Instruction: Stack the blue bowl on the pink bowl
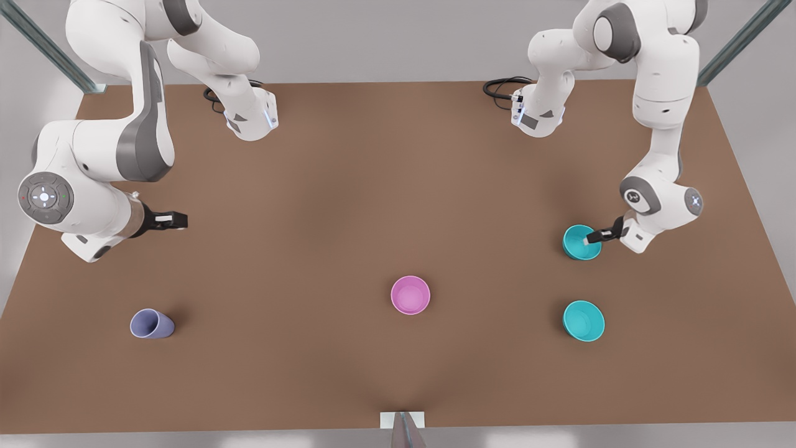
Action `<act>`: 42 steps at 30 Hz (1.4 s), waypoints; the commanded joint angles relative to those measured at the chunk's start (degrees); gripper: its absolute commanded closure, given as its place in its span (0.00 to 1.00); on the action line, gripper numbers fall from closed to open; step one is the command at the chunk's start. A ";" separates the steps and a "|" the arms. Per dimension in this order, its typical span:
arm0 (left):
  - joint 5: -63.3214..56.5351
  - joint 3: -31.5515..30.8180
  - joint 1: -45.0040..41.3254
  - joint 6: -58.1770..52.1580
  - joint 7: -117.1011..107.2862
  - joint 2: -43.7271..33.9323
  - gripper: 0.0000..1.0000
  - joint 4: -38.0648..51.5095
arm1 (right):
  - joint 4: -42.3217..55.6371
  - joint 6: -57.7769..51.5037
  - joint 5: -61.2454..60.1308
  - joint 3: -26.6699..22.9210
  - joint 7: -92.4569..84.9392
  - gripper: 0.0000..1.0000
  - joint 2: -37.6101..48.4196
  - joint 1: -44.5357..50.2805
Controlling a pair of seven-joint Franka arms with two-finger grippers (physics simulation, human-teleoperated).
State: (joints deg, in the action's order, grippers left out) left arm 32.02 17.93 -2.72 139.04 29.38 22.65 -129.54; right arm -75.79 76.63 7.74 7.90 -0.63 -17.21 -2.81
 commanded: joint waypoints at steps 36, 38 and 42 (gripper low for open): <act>0.50 -1.49 -35.43 -16.08 -56.45 17.52 0.79 43.93 | 0.20 0.09 -0.35 0.01 -4.65 0.00 -0.64 -0.88; 0.58 -2.10 -35.43 -16.08 -60.57 20.86 0.79 49.03 | 0.20 0.18 -0.35 0.01 -4.65 0.00 -0.64 -0.97; 0.58 -4.04 -35.34 -16.78 -67.61 23.58 0.79 55.27 | 0.20 0.27 -0.35 -0.08 -4.65 0.00 -0.72 -0.97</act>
State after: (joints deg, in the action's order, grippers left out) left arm 32.22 14.27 -38.08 123.05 -2.52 45.98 -75.18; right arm -75.61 76.84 7.43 7.84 -4.65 -17.99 -3.78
